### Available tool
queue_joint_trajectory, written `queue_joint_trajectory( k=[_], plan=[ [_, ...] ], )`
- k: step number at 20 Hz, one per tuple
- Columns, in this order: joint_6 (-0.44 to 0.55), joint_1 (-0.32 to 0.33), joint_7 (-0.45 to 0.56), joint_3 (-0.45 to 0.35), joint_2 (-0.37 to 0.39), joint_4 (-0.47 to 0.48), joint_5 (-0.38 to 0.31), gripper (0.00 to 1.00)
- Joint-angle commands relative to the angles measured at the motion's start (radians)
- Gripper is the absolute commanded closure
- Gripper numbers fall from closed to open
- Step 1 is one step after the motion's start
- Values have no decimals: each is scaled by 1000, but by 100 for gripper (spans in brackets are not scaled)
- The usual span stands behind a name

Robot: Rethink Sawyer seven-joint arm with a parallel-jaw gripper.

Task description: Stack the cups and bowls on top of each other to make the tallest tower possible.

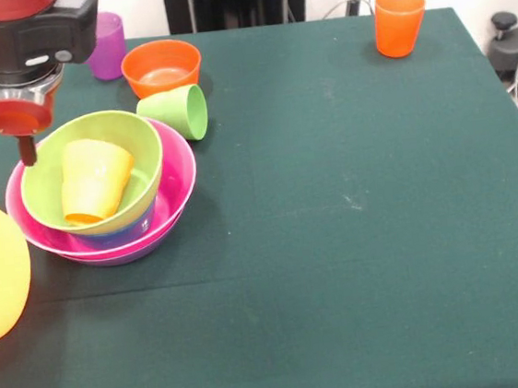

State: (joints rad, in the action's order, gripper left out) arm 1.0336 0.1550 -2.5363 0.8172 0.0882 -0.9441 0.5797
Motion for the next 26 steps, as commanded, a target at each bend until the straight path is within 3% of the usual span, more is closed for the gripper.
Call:
queue_joint_trajectory(
  k=[1, 10, 26],
  plan=[
    [139, -50, -221, -107, 61, -1, 27, 0],
    [103, -78, -274, -122, 40, -21, 65, 0],
    [-14, -70, -233, -153, -21, -49, 80, 0]
  ],
)
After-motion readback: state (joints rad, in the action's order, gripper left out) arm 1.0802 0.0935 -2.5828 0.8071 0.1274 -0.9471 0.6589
